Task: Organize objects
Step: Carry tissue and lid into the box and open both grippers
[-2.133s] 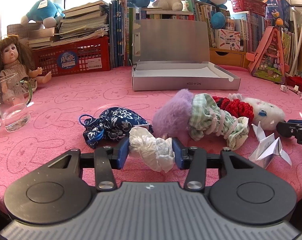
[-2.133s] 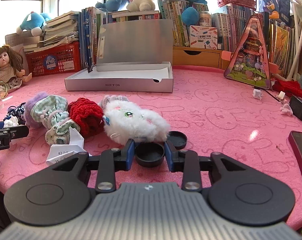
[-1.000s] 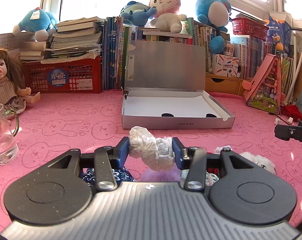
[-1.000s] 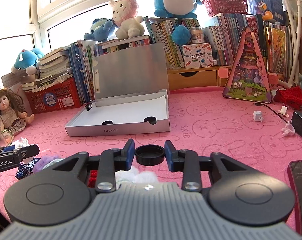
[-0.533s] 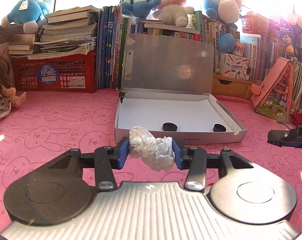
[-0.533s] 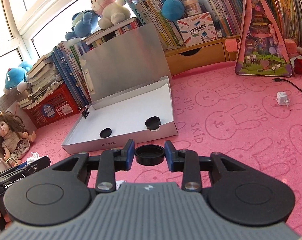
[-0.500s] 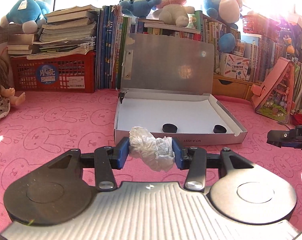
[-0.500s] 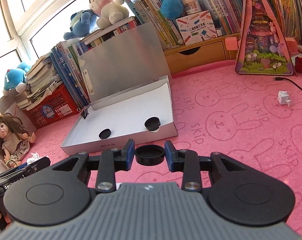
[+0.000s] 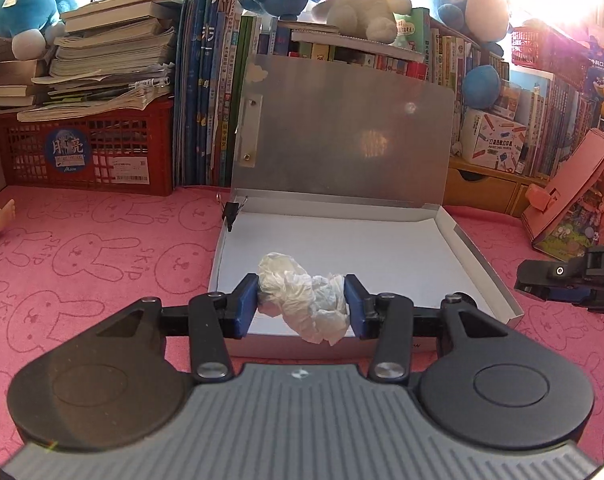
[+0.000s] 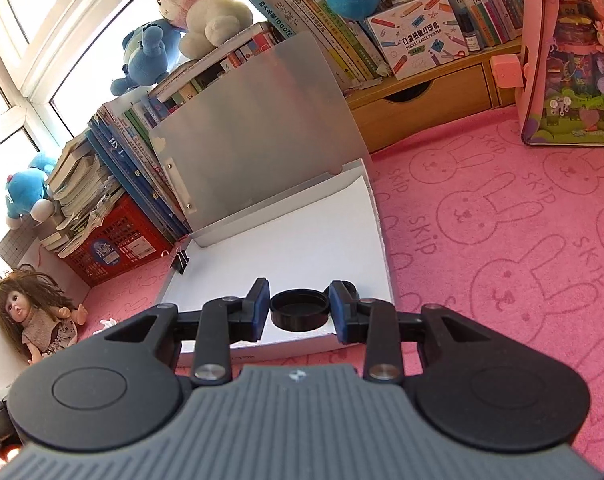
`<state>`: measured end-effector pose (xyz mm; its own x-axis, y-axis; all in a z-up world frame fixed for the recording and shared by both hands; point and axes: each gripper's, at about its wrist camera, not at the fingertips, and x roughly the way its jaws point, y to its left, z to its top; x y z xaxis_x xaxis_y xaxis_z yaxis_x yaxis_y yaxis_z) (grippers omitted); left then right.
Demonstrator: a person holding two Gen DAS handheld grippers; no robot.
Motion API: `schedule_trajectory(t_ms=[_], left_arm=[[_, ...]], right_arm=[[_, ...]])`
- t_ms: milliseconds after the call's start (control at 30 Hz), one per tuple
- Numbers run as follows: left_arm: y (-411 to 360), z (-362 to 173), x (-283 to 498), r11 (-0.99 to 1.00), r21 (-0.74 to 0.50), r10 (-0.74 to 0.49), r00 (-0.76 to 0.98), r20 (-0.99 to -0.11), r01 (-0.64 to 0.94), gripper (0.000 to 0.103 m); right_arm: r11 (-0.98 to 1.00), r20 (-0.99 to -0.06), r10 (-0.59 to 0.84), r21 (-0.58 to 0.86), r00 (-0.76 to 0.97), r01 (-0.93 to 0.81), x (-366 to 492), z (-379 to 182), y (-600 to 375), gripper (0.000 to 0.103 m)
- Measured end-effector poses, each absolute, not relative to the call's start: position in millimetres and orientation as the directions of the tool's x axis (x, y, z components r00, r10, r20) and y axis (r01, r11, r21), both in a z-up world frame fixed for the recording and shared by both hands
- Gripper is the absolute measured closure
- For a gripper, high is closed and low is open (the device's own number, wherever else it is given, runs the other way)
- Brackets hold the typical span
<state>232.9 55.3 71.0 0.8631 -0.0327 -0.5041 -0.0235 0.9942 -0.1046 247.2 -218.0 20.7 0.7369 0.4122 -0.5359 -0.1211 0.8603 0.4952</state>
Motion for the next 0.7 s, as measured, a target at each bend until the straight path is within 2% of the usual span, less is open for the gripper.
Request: schedule_trajectory(t_ms=[200,700], left_arm=[[58.3,56.8,266.1,0.990,-0.128,-0.014,0.845,-0.534,-0.064,0.051],[59.4,25.8,307.9,0.988,-0.120,-0.004,0.775,-0.632,-0.093,0.051]], right_arm=[[0.835,-0.539,0.461,0.533,0.705,-0.139,267.7,4.9,-190.3,0.066],[0.884,-0.615,0.397,0.457,0.681,-0.103,296.6,-25.5,-170.0,0.066]])
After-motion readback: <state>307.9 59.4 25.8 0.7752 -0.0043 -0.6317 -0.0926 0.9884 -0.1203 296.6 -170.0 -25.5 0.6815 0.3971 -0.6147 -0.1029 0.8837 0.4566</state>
